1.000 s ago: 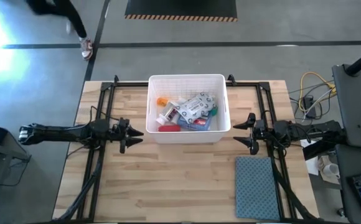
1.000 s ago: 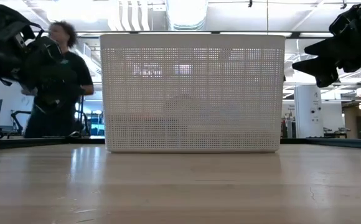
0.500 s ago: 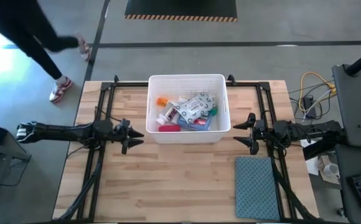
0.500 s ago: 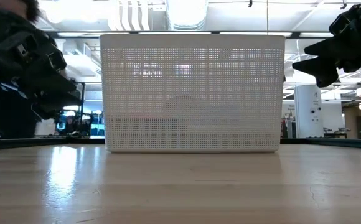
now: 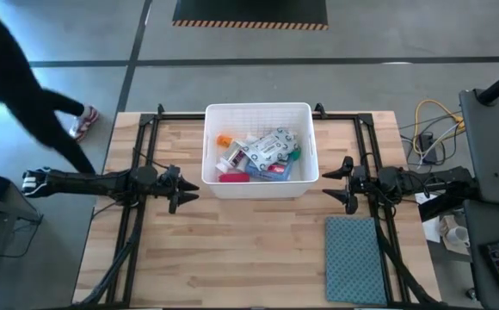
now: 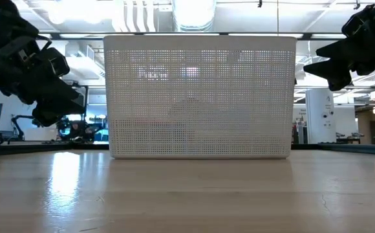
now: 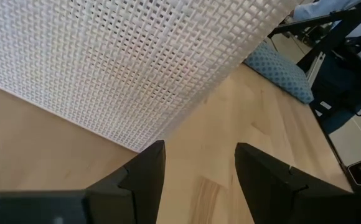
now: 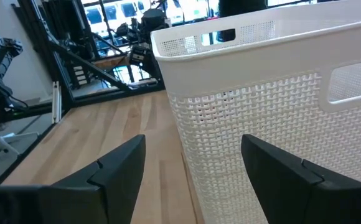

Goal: Pick & place medical supplies in basket/bin
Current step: Return to Home Position

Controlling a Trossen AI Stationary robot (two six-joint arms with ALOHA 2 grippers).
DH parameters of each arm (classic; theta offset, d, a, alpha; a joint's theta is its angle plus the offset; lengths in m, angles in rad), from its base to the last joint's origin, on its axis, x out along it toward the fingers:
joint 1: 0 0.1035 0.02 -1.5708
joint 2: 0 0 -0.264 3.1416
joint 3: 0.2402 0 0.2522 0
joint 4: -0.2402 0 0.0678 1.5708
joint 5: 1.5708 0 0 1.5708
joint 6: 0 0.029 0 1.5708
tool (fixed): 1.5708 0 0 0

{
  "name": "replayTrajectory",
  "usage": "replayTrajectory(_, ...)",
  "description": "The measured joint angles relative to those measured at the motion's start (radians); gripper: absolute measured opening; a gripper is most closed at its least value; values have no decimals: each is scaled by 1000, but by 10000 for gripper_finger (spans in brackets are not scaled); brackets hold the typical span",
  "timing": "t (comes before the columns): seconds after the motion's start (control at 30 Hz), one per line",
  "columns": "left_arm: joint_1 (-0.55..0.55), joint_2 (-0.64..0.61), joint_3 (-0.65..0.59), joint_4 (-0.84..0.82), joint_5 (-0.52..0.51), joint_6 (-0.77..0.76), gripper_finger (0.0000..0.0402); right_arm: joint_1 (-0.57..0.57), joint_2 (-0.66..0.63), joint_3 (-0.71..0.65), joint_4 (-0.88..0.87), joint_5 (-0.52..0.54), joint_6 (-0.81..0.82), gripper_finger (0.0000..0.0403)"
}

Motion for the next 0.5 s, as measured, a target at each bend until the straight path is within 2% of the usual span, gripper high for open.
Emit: replayTrajectory(0.5,0,0,0,0,0,0,175,0,0,0,0,0,0,260)
